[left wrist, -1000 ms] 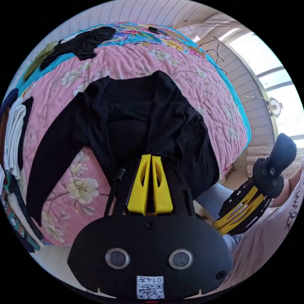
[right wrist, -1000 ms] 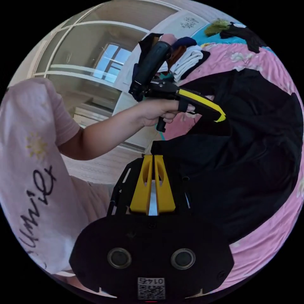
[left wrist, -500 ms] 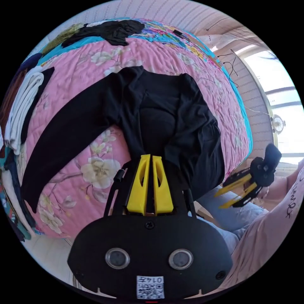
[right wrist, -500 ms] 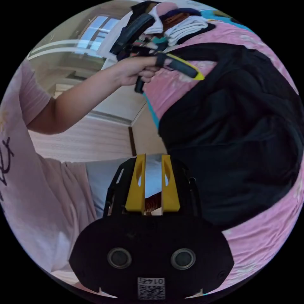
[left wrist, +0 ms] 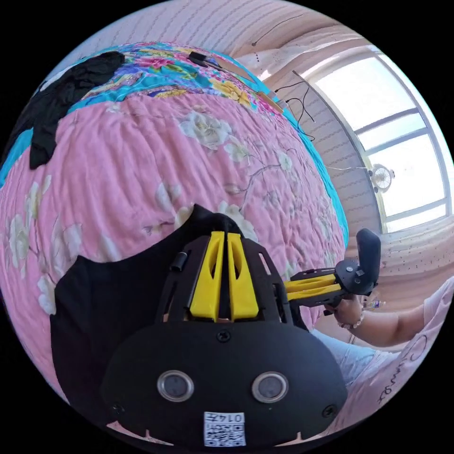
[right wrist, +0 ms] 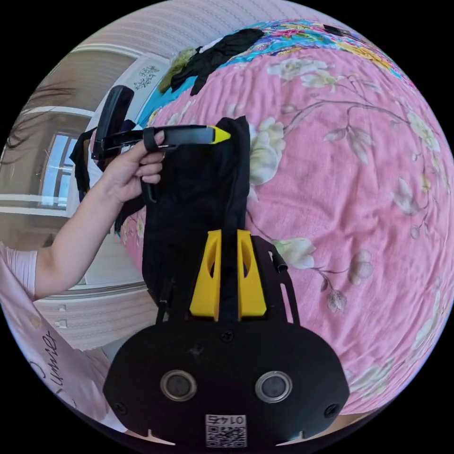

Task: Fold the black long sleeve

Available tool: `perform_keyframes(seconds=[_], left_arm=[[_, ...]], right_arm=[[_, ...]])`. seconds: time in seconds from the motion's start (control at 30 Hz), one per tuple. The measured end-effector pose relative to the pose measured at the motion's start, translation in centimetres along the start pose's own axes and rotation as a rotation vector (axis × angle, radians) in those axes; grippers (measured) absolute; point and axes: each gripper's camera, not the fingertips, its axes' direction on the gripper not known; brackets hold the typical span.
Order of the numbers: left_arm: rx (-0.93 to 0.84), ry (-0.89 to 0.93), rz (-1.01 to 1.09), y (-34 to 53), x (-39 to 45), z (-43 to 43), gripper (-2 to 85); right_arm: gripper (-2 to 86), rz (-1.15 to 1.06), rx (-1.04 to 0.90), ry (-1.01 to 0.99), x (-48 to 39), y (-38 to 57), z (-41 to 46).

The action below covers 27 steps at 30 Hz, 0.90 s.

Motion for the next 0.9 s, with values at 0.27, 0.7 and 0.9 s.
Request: perform_keyframes(seconds=[0.27, 0.7, 0.9], left_arm=[[-0.140, -0.302, 0.131, -2.5, 4.2, 4.9, -0.9], [-0.125, -0.358, 0.127, -0.5, 5.7, 4.5, -0.9], [-0.128, -0.370, 0.127, 0.8, 5.9, 3.5, -0.9]], right_arm=[[1.1, 0.044, 0.070, 0.017, 1.8, -0.2, -2.1], [0.8, 0.036, 0.048, 0.011, 0.7, -1.5, -2.1], [0.8, 0.015, 0.039, 0.057, -1.0, -2.0, -2.2]])
